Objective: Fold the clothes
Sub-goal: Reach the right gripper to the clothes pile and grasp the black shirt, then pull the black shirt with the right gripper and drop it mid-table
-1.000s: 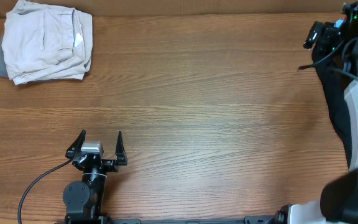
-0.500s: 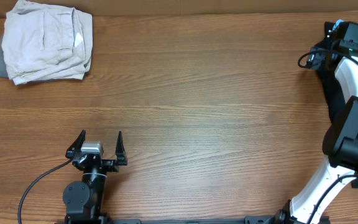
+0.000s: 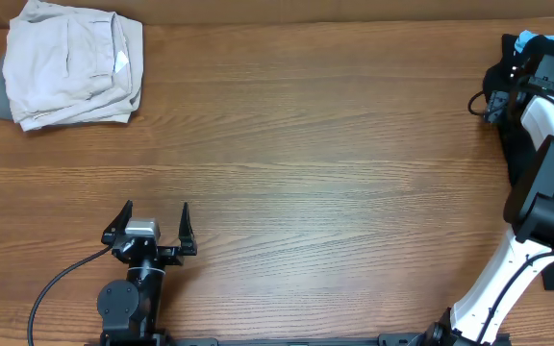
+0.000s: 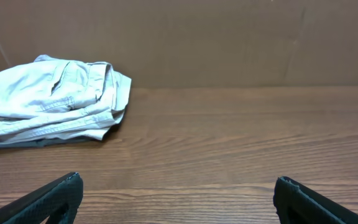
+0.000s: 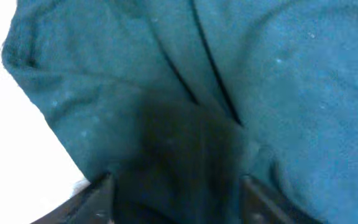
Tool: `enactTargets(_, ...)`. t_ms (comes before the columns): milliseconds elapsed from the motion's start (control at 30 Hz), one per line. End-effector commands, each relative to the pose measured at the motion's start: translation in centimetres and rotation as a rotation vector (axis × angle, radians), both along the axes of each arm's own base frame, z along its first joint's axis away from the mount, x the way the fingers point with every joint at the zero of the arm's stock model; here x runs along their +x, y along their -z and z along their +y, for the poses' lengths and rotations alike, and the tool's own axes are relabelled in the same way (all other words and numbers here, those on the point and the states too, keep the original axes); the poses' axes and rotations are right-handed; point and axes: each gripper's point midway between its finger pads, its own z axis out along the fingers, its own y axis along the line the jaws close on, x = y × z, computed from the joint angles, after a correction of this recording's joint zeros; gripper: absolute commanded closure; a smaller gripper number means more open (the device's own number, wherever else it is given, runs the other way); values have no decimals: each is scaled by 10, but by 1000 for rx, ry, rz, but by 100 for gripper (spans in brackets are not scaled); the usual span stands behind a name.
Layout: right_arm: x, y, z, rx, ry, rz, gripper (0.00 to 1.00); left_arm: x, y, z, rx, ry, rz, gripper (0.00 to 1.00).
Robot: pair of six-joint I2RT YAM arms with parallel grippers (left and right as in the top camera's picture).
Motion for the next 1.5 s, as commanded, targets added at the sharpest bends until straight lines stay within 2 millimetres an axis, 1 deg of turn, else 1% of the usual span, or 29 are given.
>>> enactTargets(0, 3, 6, -1, -7, -12, 7, 51, 0, 0, 2, -6, -9, -4, 0)
enactTargets(33, 3, 6, -1, -6, -11, 7, 54, 0, 0, 2, -6, -10, -4, 0)
enactTargets(100, 3, 6, -1, -5, -11, 10, 68, 0, 0, 2, -6, -9, -4, 0)
enactTargets(200, 2, 6, -1, -3, -8, 11, 84, 0, 0, 2, -6, -9, -4, 0)
enactTargets(333, 3, 2, -2, 4, 20, -1, 94, 0, 0, 2, -6, -9, -4, 0)
enactTargets(367, 4, -2, -2, 8, 36, -12, 96, 0, 0, 2, -6, -10, -4, 0)
enactTargets(400, 5, -6, -3, 14, 51, -22, 96, 0, 0, 2, -6, -9, -4, 0)
enactTargets(467, 9, -21, -2, 32, 83, -60, 96, 0, 0, 2, -6, -10, -4, 0)
enactTargets(533, 16, -41, 4, 47, 71, -93, 96, 0, 0, 2, -6, -9, -4, 0)
enactTargets(600, 24, -68, 15, 62, 38, -139, 96, 0, 0, 2, -6, -9, -4, 0)
enactTargets(667, 33, -93, 33, 83, -8, -186, 96, 0, 0, 2, -6, -10, -4, 0)
enactTargets(700, 40, -110, 49, 106, -49, -221, 96, 0, 0, 2, -6, -9, -4, 0)
enactTargets(733, 47, -127, 71, 141, -106, -261, 96, 0, 0, 2, -6, -9, -4, 0)
enactTargets(767, 52, -139, 91, 173, -157, -290, 96, 0, 0, 2, -6, -10, -4, 0)
enactTargets(800, 57, -150, 113, 209, -209, -316, 96, 0, 0, 2, -6, -9, -4, 0)
enactTargets(833, 60, -157, 130, 235, -246, -332, 96, 0, 0, 2, -6, -10, -4, 0)
enactTargets(867, 64, -165, 155, 272, -288, -353, 96, 0, 0, 2, -6, -10, -4, 0)
enactTargets(933, 70, -175, 206, 333, -379, -376, 96, 0, 0, 2, -6, -9, -4, 0)
enactTargets(1000, 72, -179, 257, 381, -469, -381, 96, 0, 0, 2, -6, -10, -4, 0)
enactTargets(1067, 69, -181, 308, 417, -563, -375, 96, 0, 0, 2, -6, -10, -4, 0)
enactTargets(1100, 66, -182, 340, 435, -607, -370, 96, 0, 0, 2, -6, -9, -4, 0)
enactTargets(1133, 62, -183, 365, 446, -649, -368, 96, 0, 0, 2, -6, -9, -4, 0)
enactTargets(1167, 51, -187, 419, 467, -750, -371, 96, 0, 0, 2, -6, -10, -4, 0)
enactTargets(1200, 42, -190, 449, 480, -803, -374, 96, 0, 0, 2, -6, -9, -4, 0)
enactTargets(1233, 34, -192, 475, 490, -850, -375, 96, 0, 0, 2, -6, -9, -4, 0)
enactTargets(1267, 22, -194, 504, 501, -905, -377, 96, 0, 0, 2, -6, -9, -4, 0)
enactTargets(1367, -11, -198, 572, 526, -981, -381, 96, 0, 0, 2, -6, -10, -4, 0)
enactTargets(1400, -17, -199, 582, 514, -985, -384, 94, 0, 0, 2, -6, -9, -4, 0)
enactTargets(1467, -28, -198, 600, 479, -985, -391, 83, 0, 0, 2, -6, -10, -4, 0)
